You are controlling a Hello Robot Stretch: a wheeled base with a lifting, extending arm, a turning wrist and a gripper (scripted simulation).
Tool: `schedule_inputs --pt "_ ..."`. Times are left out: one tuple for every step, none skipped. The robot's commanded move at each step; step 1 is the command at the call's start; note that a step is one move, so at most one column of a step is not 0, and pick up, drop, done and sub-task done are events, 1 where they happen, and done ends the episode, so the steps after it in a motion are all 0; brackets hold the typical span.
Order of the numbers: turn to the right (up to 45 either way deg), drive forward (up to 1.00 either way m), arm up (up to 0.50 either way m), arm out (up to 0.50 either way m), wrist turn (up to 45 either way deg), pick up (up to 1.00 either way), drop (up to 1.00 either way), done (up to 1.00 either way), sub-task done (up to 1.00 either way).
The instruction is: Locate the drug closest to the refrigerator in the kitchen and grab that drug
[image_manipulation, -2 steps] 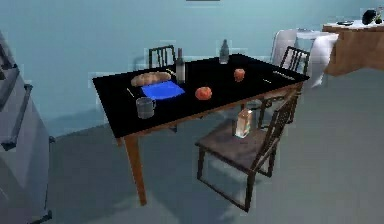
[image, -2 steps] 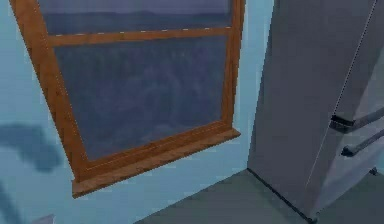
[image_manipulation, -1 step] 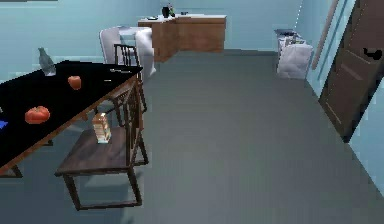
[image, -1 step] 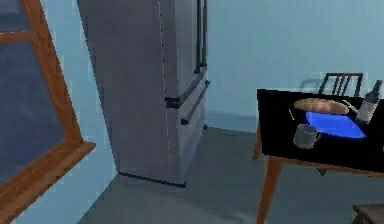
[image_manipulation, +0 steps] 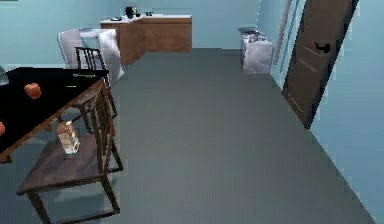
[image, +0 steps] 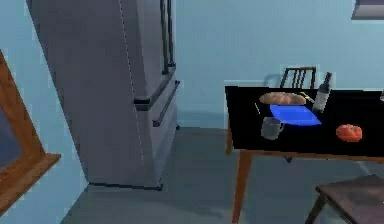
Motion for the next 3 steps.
schedule_inputs --pt "0.0 0.4 0.0 0.0 0.0 0.0 0.0 0.0 0.0" --pt "45.0 0.0 0.0 0.0 0.0 0.0 0.0 0.0 0.0" --pt "45.0 0.0 0.0 0.0 0.0 0.0 0.0 0.0 0.0"
